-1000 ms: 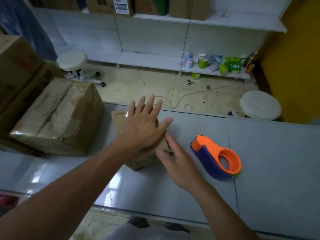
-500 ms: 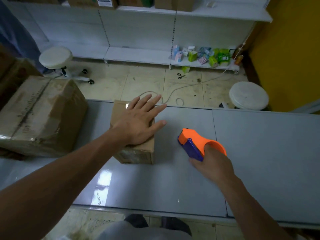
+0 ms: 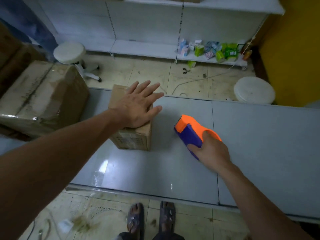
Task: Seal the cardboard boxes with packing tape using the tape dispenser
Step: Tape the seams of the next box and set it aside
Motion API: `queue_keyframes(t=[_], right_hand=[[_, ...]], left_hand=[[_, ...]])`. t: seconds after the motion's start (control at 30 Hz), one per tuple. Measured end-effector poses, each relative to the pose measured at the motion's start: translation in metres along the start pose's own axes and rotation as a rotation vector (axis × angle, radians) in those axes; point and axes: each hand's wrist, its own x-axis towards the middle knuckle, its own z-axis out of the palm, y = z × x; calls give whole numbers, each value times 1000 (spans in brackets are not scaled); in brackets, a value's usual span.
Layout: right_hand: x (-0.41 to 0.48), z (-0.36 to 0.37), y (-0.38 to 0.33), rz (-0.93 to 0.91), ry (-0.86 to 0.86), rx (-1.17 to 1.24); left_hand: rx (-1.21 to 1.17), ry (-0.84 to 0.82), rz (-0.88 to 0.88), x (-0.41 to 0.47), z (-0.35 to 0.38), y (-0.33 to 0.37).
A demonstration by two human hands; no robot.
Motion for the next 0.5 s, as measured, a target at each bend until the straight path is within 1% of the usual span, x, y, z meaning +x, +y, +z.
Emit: queue_keyframes(t=[0.03,0.07,0.1,0.13,0.17,0.23,0.27,0.3,0.33,0.4,0.5], right_hand=[[-2,-11,1,65,-31,292],[-9,-23,-2,138,-78,656],[-19,-33,-4,194,-132,1018],[-31,-42,-7,222,-181,1332],[-44,-45,-10,217,-224,1583],[-68,-43,-24,175,-294,1950],[-79,-37,-33,174,-314,2077],[-87,-29,-42,187,-320,2156],[-95,-22,-52,206,-323,2194],[-113,-12,-76,220,-363,2202],[-137,-3,-107,210,-407,2122]], left_hand=[[37,-10,-6,1,-3,3],[70,4,-12,0,-8,8],[54,59,-28,-2,-13,14],[-47,149,-62,-6,-21,22],[-241,250,-126,-13,-30,30],[-781,388,-259,-34,-50,44],[-1027,413,-300,-48,-58,49],[-1188,407,-341,-64,-64,52],[-1273,381,-382,-81,-67,53],[-1333,259,-439,-112,-68,51],[-1375,98,-461,-144,-66,50]])
